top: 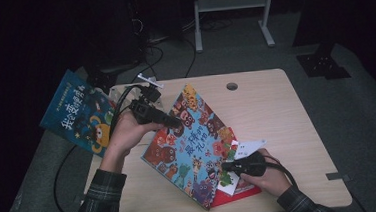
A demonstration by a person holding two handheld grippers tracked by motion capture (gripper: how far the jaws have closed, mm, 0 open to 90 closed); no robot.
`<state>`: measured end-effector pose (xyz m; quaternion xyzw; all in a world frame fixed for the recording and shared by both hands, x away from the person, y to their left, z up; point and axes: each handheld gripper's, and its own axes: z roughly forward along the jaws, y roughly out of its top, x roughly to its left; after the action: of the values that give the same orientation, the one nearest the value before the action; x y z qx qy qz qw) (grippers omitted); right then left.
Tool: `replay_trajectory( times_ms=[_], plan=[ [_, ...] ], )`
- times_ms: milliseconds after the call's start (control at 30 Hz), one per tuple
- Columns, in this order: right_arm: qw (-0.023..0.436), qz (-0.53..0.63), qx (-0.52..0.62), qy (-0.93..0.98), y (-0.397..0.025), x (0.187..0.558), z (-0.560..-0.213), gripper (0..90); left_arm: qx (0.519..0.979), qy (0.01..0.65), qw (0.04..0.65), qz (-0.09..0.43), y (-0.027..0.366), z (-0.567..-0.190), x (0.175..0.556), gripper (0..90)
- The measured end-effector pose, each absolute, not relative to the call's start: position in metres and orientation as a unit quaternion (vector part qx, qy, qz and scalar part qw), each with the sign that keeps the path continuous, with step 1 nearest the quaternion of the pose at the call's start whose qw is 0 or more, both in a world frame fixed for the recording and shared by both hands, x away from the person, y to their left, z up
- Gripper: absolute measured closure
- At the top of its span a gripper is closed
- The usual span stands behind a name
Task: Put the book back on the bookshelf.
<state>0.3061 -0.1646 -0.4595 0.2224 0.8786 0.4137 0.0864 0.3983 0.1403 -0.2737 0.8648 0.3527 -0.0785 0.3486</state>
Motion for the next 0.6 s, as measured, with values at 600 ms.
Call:
replay_trajectory(
  times_ms=[600],
  plan=[
    [0.096,0.429,0.235,0.867,-0.166,0.311,-0.463,64.9,0.879,0.350,0.318,-0.062,0.125,-0.252,0.402,72.5]
  ],
)
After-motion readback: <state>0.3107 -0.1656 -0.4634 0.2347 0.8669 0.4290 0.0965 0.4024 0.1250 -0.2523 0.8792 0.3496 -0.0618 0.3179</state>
